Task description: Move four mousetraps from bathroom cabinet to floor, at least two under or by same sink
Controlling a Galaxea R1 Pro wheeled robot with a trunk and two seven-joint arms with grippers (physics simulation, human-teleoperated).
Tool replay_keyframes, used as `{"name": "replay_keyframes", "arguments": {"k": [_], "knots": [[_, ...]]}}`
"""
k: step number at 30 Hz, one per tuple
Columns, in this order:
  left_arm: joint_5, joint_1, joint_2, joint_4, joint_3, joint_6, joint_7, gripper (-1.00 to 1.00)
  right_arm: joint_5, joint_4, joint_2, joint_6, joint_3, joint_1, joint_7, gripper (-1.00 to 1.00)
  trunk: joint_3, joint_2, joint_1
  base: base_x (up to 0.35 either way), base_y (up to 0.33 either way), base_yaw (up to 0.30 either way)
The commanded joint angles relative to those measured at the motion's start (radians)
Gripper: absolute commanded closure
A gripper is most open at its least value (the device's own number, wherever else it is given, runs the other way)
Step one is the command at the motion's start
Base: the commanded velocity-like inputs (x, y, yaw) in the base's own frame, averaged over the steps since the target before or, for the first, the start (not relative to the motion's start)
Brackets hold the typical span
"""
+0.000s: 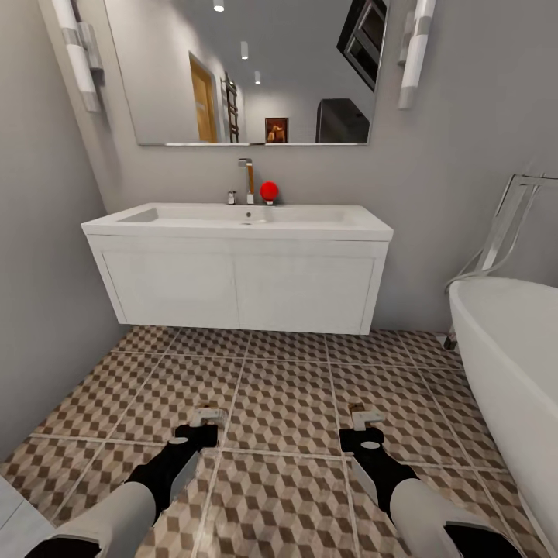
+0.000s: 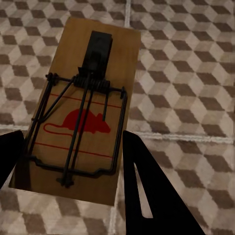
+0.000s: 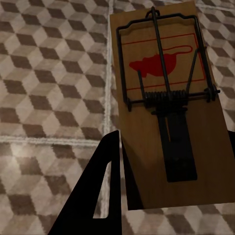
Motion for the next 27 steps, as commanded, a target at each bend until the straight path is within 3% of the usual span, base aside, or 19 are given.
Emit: {"name": "replay_keyframes", "arguments": {"k": [1,7,27], "knots": [[0.005,0.000,0.006,-0.006,-0.008,0.007,0.005,1.00,0.009,0.000,0.001,0.000,-0.009,0.000,0.000,1.00,-0.001,0.000,0.000,0.000,0.000,0.000],[0.014,-0.024,0.038,-0.028,-0.007,0.016,0.002,1.00,0.008,0.000,0.001,-0.001,-0.009,0.000,0.000,1.00,-0.001,0.000,0.000,0.000,0.000,0.000],[0.010,-0.047,0.020,-0.032,-0.004,0.030,0.018,1.00,0.009,0.000,0.000,0.007,-0.009,0.000,-0.002,1.00,-0.001,0.000,0.000,0.000,0.000,0.000]]}}
